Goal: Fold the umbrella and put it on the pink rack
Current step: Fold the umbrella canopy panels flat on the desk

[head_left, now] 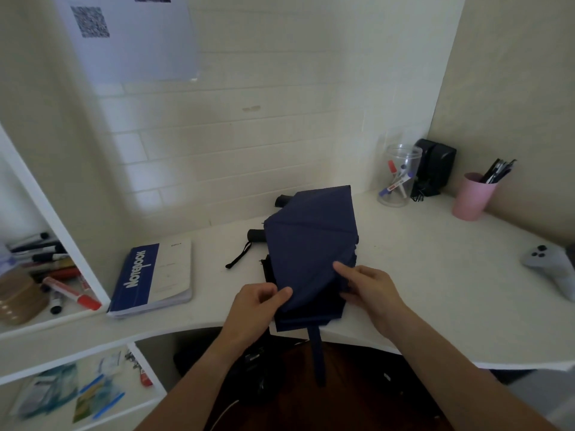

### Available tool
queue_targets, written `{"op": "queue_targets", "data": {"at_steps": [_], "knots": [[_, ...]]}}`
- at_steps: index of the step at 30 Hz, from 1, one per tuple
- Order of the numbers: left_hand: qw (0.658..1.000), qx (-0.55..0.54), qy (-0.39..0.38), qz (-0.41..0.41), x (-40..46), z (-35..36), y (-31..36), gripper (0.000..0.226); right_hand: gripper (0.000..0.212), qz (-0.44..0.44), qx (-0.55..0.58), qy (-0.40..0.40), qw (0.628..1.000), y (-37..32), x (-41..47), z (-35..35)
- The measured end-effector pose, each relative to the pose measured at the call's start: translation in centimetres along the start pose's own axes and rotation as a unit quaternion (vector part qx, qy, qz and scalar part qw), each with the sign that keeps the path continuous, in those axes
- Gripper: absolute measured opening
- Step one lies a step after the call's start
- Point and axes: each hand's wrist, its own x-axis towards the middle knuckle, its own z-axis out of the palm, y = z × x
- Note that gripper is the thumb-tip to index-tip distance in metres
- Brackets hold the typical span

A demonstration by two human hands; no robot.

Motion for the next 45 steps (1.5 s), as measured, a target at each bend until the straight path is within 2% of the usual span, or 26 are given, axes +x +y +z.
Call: {"op": "queue_targets", "data": {"at_steps": [2,4,7,9,12,15,17,20,22,24,28,32,33,36,37,38,41,45], "knots": [[0.999,0.030,0.005,0.015,-0.1,-0.1,-0.3,0.048,0.027,-0.010,-0.030,0.040,0.999,-0.5,-0.4,-0.4],[0.997,0.063,0.018,0.030,-0.2,-0.1,-0.6,0.049,0.028,-0.015,-0.052,0.051,0.997,-0.8,-0.9,-1.0],[0.991,0.108,0.047,0.061,-0.4,0.0,-1.1,0.047,0.035,-0.006,-0.101,0.024,0.995,0.0,-1.4,-1.4],[0.980,0.155,0.081,0.096,-0.5,0.0,-1.7,0.042,0.032,-0.007,-0.142,0.021,0.990,0.8,-1.4,-1.2],[0.956,0.236,0.088,0.149,-0.7,0.3,-2.0,0.037,0.031,-0.015,-0.126,0.038,0.991,1.0,-1.5,-0.8],[0.969,0.207,0.076,0.109,-0.4,-0.1,-2.2,0.043,0.045,-0.041,-0.102,0.021,0.994,0.6,-1.8,-0.3],[0.981,0.164,0.061,0.082,-0.3,-0.4,-1.9,0.044,0.052,-0.075,-0.135,-0.006,0.988,0.7,-1.9,-0.3],[0.992,0.093,0.050,0.066,-0.4,-0.9,-1.6,0.044,0.047,-0.130,-0.182,-0.013,0.975,1.2,-1.8,-1.0],[0.993,0.085,0.051,0.067,-0.4,-1.0,-1.5,0.043,0.042,-0.163,-0.218,-0.016,0.962,1.7,-1.5,-1.8],[0.991,0.105,0.049,0.073,-0.4,-1.1,-1.6,0.043,0.041,-0.204,-0.267,-0.041,0.941,2.0,-1.3,-2.7],[0.985,0.141,0.045,0.089,-0.4,-1.3,-2.3,0.042,0.046,-0.292,-0.396,-0.089,0.866,2.3,-1.2,-3.4],[0.972,0.190,0.036,0.137,-0.5,-1.8,-3.4,0.040,0.032,-0.298,-0.475,-0.117,0.820,2.3,-1.7,-3.5],[0.969,0.196,0.034,0.149,-0.5,-1.9,-3.6,0.040,0.028,-0.317,-0.483,-0.102,0.810,2.0,-1.9,-3.3],[0.965,0.201,0.034,0.163,-0.1,-2.1,-3.9,0.043,0.011,-0.418,-0.431,0.028,0.799,0.4,-2.1,-1.1],[0.965,0.200,0.033,0.164,0.0,-2.2,-4.0,0.043,0.010,-0.440,-0.423,0.048,0.790,-0.2,-1.9,0.1],[0.966,0.199,0.029,0.164,0.1,-2.2,-4.1,0.043,0.013,-0.449,-0.428,0.041,0.783,-0.6,-1.7,1.2],[0.964,0.203,0.018,0.170,0.0,-2.4,-4.3,0.042,0.033,-0.422,-0.515,-0.052,0.744,0.7,-0.6,3.3],[0.960,0.221,0.029,0.171,0.1,-2.7,-4.9,0.034,0.059,-0.376,-0.622,-0.104,0.679,5.0,0.0,1.7]]}}
